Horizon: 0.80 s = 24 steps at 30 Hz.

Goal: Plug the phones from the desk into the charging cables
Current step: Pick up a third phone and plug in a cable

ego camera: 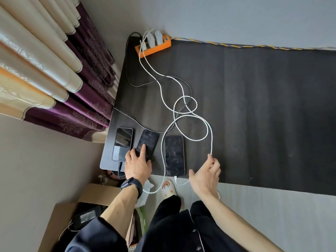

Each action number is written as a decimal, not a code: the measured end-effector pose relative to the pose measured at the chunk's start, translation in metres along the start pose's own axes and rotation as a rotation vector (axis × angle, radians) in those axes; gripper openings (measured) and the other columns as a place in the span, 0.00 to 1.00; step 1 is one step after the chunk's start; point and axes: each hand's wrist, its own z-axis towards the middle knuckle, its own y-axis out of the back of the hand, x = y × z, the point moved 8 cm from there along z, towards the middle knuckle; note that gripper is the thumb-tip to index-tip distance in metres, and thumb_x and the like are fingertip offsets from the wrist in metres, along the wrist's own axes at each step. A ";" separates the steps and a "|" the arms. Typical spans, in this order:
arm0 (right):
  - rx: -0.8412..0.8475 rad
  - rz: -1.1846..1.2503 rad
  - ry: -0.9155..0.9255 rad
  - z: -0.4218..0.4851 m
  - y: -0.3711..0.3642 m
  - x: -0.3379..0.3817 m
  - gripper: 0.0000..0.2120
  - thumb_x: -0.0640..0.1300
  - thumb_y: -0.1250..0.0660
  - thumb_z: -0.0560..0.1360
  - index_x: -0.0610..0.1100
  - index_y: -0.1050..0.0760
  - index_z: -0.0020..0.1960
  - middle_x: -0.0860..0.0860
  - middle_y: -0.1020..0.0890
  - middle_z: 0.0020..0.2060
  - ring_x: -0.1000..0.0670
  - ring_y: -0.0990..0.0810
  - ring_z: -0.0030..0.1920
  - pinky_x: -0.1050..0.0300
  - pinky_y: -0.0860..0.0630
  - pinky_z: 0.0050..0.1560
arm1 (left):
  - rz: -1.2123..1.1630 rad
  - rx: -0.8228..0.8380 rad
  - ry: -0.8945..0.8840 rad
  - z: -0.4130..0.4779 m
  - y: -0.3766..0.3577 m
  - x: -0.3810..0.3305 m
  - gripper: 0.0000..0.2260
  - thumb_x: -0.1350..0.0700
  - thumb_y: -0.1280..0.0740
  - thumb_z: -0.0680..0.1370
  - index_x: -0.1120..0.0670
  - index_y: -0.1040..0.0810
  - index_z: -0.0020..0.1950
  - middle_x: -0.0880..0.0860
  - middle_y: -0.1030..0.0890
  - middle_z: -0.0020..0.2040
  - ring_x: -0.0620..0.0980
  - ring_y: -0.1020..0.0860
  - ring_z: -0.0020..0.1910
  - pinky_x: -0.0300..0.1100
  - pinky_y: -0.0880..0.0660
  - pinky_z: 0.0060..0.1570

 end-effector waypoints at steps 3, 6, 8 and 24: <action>0.122 -0.104 0.119 -0.008 -0.020 0.012 0.35 0.55 0.27 0.71 0.45 0.36 0.72 0.45 0.28 0.65 0.41 0.28 0.64 0.46 0.26 0.60 | 0.101 -0.003 -0.029 -0.002 0.004 -0.004 0.32 0.42 0.37 0.78 0.45 0.44 0.80 0.59 0.31 0.69 0.60 0.32 0.66 0.52 0.30 0.63; 0.276 -0.137 0.140 -0.012 -0.039 0.024 0.29 0.58 0.30 0.72 0.46 0.34 0.65 0.47 0.22 0.59 0.43 0.23 0.60 0.46 0.24 0.58 | 0.018 0.058 0.033 -0.007 0.001 -0.006 0.32 0.41 0.37 0.79 0.44 0.45 0.80 0.58 0.33 0.66 0.61 0.31 0.63 0.53 0.27 0.60; 0.290 -0.155 0.148 -0.012 -0.043 0.032 0.26 0.57 0.29 0.73 0.45 0.34 0.63 0.46 0.23 0.57 0.42 0.21 0.57 0.47 0.23 0.55 | 0.000 0.059 0.037 -0.008 0.001 -0.006 0.32 0.41 0.37 0.79 0.43 0.45 0.80 0.58 0.34 0.66 0.60 0.30 0.63 0.53 0.27 0.59; 0.291 -0.045 0.146 -0.012 -0.048 0.036 0.25 0.56 0.30 0.76 0.46 0.37 0.65 0.46 0.24 0.56 0.41 0.21 0.55 0.49 0.26 0.51 | -0.054 0.034 0.013 -0.001 0.001 -0.010 0.32 0.40 0.35 0.78 0.41 0.44 0.79 0.56 0.35 0.68 0.59 0.33 0.66 0.55 0.26 0.60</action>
